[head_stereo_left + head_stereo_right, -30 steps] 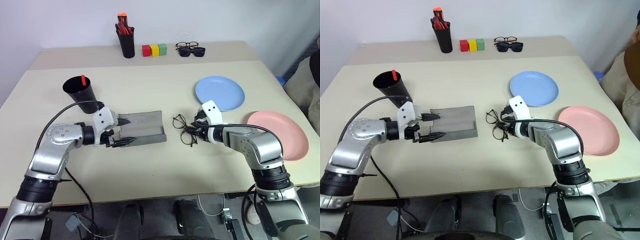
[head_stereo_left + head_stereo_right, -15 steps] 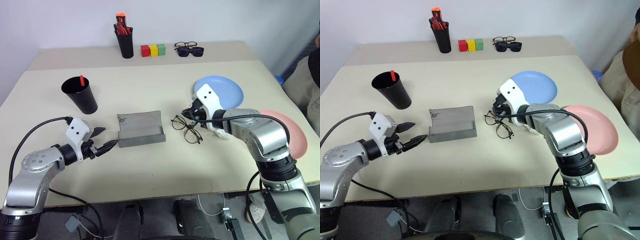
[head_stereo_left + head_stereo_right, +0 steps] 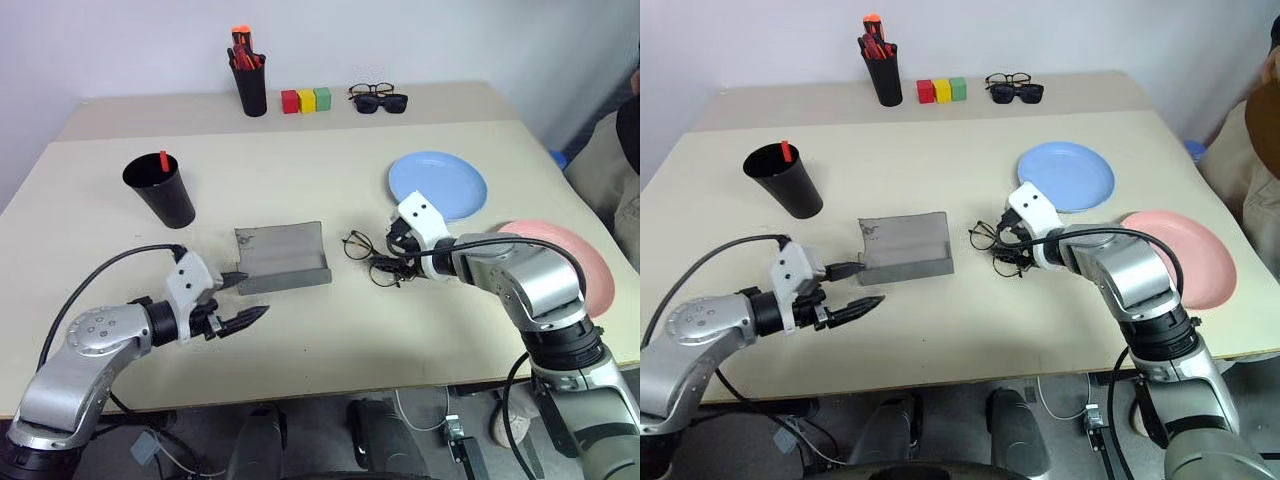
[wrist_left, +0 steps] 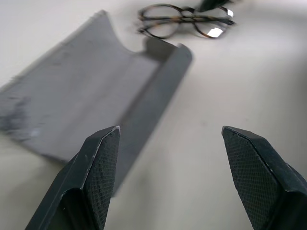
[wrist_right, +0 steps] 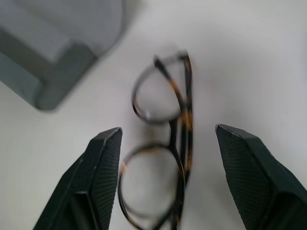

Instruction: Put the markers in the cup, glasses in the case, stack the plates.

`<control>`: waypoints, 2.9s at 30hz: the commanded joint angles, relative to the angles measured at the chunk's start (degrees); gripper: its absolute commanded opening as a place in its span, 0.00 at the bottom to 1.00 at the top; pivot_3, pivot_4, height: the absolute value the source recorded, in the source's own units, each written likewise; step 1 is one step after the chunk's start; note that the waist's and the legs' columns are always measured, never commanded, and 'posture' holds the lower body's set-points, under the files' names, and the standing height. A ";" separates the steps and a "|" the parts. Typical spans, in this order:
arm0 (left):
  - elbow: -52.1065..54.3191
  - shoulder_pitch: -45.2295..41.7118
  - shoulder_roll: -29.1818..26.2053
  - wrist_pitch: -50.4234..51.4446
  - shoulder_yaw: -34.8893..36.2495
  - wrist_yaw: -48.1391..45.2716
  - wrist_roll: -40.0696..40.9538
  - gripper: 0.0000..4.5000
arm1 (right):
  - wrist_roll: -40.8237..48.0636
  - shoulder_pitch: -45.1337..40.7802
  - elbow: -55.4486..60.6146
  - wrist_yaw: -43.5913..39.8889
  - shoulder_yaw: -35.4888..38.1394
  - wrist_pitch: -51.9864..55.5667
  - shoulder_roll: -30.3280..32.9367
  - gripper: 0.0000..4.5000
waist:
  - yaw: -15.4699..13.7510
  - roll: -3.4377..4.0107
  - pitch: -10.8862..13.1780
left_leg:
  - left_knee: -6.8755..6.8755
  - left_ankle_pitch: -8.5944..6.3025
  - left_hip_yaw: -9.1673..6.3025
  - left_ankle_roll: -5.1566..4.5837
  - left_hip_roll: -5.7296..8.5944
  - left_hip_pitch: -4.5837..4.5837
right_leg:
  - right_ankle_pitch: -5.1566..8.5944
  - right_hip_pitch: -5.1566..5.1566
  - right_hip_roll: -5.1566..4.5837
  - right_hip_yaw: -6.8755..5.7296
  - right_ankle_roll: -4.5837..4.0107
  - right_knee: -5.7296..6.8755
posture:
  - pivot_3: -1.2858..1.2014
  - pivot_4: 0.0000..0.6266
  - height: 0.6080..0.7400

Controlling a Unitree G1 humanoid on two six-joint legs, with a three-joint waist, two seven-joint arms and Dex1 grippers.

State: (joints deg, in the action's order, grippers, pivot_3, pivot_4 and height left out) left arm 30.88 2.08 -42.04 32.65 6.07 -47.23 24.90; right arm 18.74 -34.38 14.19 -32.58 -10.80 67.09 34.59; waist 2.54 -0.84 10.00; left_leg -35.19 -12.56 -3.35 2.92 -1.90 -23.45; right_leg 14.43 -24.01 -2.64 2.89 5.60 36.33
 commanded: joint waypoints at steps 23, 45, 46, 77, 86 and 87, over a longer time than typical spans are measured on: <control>0.10 1.44 1.07 -2.95 0.37 1.99 -0.37 0.77 | -4.73 -3.08 -3.04 0.17 -3.84 -5.45 -1.55 0.00 | -0.21 -0.02 -0.04 | -0.04 0.00 0.00 0.00 0.01 0.06 | 0.01 0.13 -0.03 0.00 -0.01 -0.04 | 0.52 0.24 1.00; -3.60 9.69 0.94 -6.04 15.71 6.36 -0.49 0.77 | -11.75 -28.64 -43.39 -32.87 -18.57 -43.75 -20.11 0.00 | 0.11 0.05 0.00 | 0.06 -0.01 0.05 0.00 -0.03 0.01 | -0.04 -0.10 -0.01 -0.01 0.07 0.12 | 0.52 0.24 1.00; -3.14 10.10 1.02 -5.88 15.87 6.67 -0.42 0.77 | -12.36 -28.69 -44.55 -33.83 -18.66 -44.55 -20.20 0.00 | 0.09 0.05 0.00 | 0.08 -0.01 0.05 0.00 -0.03 0.01 | -0.04 -0.12 -0.01 -0.01 0.07 0.13 | 0.52 0.24 1.00; -64.80 -56.31 18.07 2.72 -11.73 9.90 -13.72 0.04 | -8.33 14.00 19.16 -14.12 4.45 -27.73 -4.54 0.88 | 0.18 -0.03 -0.02 | -0.07 0.01 -0.06 0.01 0.09 0.04 | 0.07 -0.22 0.04 0.00 0.15 0.67 | 0.52 0.24 1.00; -64.91 -55.38 14.33 0.25 -17.49 -4.54 -16.87 0.04 | -6.84 13.77 19.09 -9.88 6.63 -26.35 -3.43 0.88 | -0.04 -0.07 0.01 | -0.06 0.01 -0.06 0.02 0.09 0.02 | 0.13 -0.26 0.03 0.01 0.13 0.73 | 0.52 0.24 1.00; -63.15 -54.23 13.68 0.41 -17.41 -5.54 -16.69 0.04 | -6.86 13.50 18.48 -9.72 6.55 -26.64 -3.31 0.88 | -0.03 -0.07 0.01 | -0.06 0.01 -0.06 0.02 0.09 0.02 | 0.13 -0.26 0.02 0.01 0.13 0.73 | 0.52 0.24 1.00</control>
State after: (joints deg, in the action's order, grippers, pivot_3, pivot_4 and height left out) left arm -35.70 -52.98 -27.45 33.91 -11.03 -50.80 8.34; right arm 11.14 -19.69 31.79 -42.89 -5.48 41.04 30.65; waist 2.51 -0.91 10.01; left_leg -35.25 -12.55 -3.41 2.94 -1.81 -23.43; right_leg 14.56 -24.27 -2.62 2.90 5.72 37.06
